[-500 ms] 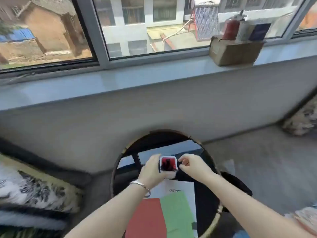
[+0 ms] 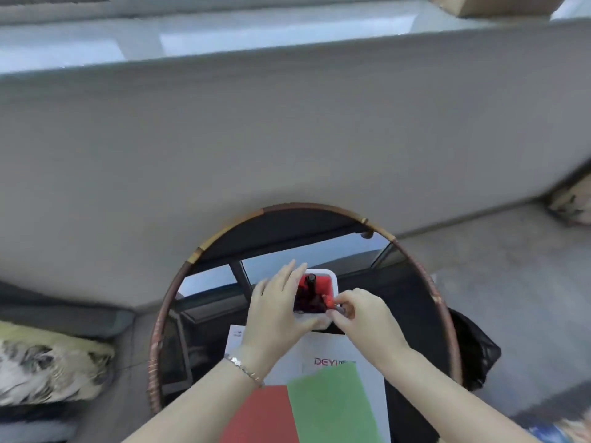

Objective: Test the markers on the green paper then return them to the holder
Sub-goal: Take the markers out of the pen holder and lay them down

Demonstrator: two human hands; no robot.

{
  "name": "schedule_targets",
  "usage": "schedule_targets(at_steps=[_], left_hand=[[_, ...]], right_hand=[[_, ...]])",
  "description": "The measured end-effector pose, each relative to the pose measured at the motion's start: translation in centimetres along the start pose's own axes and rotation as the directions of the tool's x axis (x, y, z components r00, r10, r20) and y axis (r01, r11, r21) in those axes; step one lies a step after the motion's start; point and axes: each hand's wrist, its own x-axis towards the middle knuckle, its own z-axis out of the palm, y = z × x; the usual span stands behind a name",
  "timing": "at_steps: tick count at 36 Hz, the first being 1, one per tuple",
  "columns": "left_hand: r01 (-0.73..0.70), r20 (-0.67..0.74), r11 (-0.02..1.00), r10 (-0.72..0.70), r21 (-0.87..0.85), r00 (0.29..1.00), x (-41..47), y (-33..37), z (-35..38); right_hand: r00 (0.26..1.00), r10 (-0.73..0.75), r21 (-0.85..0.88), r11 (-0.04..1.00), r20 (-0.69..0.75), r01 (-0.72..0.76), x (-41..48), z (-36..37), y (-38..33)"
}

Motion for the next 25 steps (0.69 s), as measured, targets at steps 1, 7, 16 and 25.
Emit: schedule_targets(at_steps=[1, 7, 16, 25], left_hand=[[-0.031, -0.011, 0.999, 0.032, 0.017, 0.999, 0.2, -0.3, 0.3], [-0.132, -0.133, 0.991, 0.127, -0.027, 0.983, 0.5, -2.1, 1.9], [-0.295, -0.311, 0.955, 0.285, 0.017, 0.906, -0.2, -1.5, 2.9], [-0.427, -0.414, 0.904, 0.395, 0.017, 0.82, -5.8, 2.2, 2.2]], right_hand=[[1.0, -0.017, 0.017, 1.0, -0.008, 0.017, 0.1, 0.2, 0.5], [0.964, -0.22, 0.123, 0.963, -0.153, 0.239, 0.4, 0.3, 1.8], [0.785, -0.304, 0.411, 0.718, -0.54, 0.561, -2.1, -2.2, 1.1], [0.823, -0.118, 0.669, 0.525, -0.555, 0.526, -7.1, -0.6, 1.1]])
